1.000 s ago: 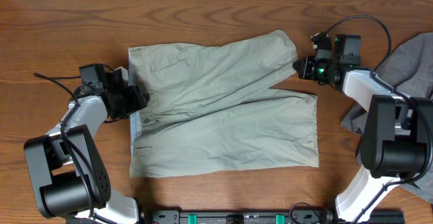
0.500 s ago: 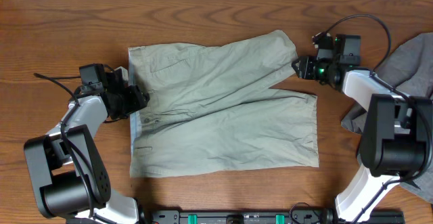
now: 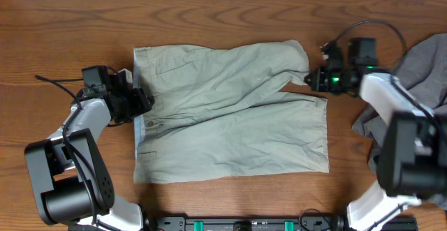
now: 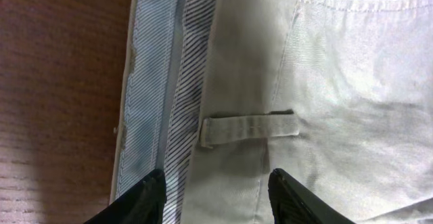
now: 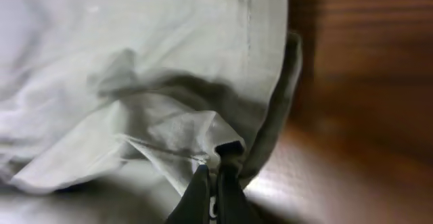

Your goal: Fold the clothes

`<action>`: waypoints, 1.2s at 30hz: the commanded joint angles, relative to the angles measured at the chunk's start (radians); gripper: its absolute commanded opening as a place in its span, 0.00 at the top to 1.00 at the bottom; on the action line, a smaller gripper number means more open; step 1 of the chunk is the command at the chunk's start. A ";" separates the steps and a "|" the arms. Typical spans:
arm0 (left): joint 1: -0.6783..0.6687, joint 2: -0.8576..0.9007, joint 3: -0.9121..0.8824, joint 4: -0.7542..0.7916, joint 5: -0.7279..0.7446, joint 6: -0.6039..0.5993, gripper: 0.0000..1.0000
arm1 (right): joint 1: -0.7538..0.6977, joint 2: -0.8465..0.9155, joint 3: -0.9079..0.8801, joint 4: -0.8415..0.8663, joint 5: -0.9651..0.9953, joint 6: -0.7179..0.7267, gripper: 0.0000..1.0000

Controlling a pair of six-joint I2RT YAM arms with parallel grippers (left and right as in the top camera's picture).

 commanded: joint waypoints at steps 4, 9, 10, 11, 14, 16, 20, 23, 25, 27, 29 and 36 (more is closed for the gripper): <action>0.000 0.006 -0.003 -0.002 0.011 0.016 0.49 | -0.026 -0.162 0.003 -0.089 0.136 -0.115 0.99; 0.000 0.006 -0.003 -0.010 0.011 0.016 0.49 | -0.028 -0.151 0.003 -0.193 0.282 -0.054 0.99; 0.000 0.006 -0.003 -0.013 0.011 0.016 0.49 | -0.028 -0.146 0.003 -0.221 0.318 -0.030 0.99; 0.000 0.006 -0.003 -0.014 0.011 0.016 0.49 | -0.028 -0.143 0.003 -0.248 0.355 -0.004 0.99; 0.000 0.006 -0.003 -0.016 0.011 0.016 0.49 | -0.029 -0.137 0.003 -0.327 0.494 0.100 0.96; 0.000 0.006 -0.003 -0.016 0.011 0.016 0.49 | -0.031 -0.137 0.003 -0.338 0.570 0.154 0.72; 0.000 0.006 -0.003 -0.016 0.011 0.017 0.49 | -0.054 -0.137 0.003 -0.227 0.452 0.123 0.53; 0.000 0.006 -0.003 -0.016 0.010 0.017 0.49 | -0.085 -0.125 0.003 -0.093 0.278 0.083 0.47; 0.000 0.006 -0.003 -0.013 0.011 0.016 0.49 | -0.100 -0.108 0.003 -0.035 0.220 0.091 0.47; 0.000 0.006 -0.003 -0.012 0.011 0.016 0.49 | -0.111 -0.073 0.003 0.003 0.180 0.111 0.47; 0.000 0.006 -0.003 -0.012 0.011 0.017 0.49 | -0.112 -0.026 0.003 0.035 0.156 0.117 0.46; 0.000 0.006 -0.003 -0.012 0.011 0.016 0.49 | -0.111 0.169 0.003 0.244 -0.132 0.117 0.38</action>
